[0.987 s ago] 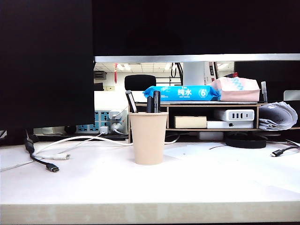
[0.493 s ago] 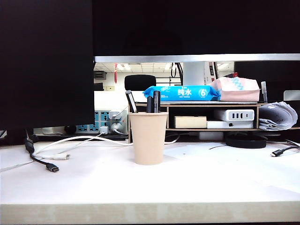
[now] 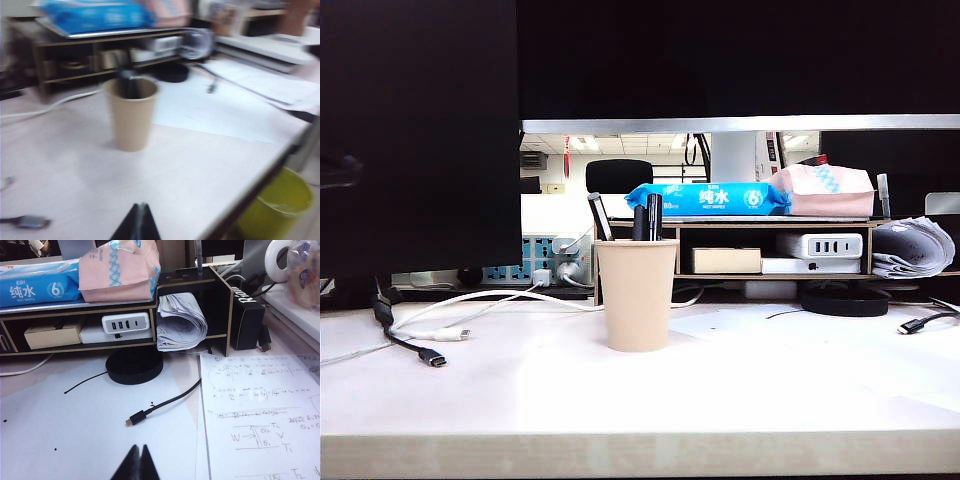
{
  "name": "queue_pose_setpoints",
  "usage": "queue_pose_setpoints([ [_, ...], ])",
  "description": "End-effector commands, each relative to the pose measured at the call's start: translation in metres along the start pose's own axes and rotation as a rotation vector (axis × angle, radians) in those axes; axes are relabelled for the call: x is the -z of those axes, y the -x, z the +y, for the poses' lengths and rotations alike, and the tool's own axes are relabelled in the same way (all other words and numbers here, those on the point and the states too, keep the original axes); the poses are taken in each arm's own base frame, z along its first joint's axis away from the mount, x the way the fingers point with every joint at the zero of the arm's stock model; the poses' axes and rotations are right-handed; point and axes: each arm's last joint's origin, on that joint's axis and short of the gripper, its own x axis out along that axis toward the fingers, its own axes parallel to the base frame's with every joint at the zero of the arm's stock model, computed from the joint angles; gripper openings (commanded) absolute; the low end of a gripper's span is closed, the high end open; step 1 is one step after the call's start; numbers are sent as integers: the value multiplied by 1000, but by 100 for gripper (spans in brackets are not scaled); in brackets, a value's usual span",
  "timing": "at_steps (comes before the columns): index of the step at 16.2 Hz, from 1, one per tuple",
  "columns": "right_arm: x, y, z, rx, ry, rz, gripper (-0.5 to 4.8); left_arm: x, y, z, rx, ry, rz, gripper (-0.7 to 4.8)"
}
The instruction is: Pick up the marker from the paper cup and put it on the table.
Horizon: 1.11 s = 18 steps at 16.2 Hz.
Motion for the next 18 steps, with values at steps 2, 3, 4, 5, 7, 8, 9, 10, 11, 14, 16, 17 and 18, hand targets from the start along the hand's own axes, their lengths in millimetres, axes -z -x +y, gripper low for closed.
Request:
queue_pose_setpoints([
  [2,-1,0,0,-4,2,-15,-5,-1,0,-2,23,-6,-12,-5],
  [3,-1,0,0,-4,2,-15,-5,-1,0,-2,23,-6,-13,-5],
  [4,-1,0,0,-11,-19,-15,-5,-1,0,-2,23,-6,-12,-5],
  [5,-1,0,1,-32,-41,-12,-5,-1,0,-2,20,-6,-12,-5],
  [7,-2,0,3,-102,-86,-15,-5,-2,0,-2,20,-6,-13,-5],
  [8,-5,0,4,-142,-109,-41,-5,-2,0,-1,15,-6,-13,-5],
  [9,-11,1,7,-218,-162,-80,-5,-2,0,1,2,-4,-14,-5],
  [10,-14,2,9,-273,-208,-91,-6,-2,1,4,-29,-1,-16,-5],
  [11,-17,3,11,-336,-255,-82,-6,-2,1,8,-72,2,-20,-5],
  [14,-26,3,14,-431,-273,-34,-6,-3,3,18,-176,9,-26,-5],
  [16,-44,-1,17,-423,-228,-17,-6,-3,3,19,-189,10,-27,-5],
  [17,-54,-6,18,-418,-207,7,-5,-3,3,19,-192,11,-27,-6],
  [18,-66,-18,20,-406,-202,61,-6,-3,3,19,-193,11,-28,-5],
])
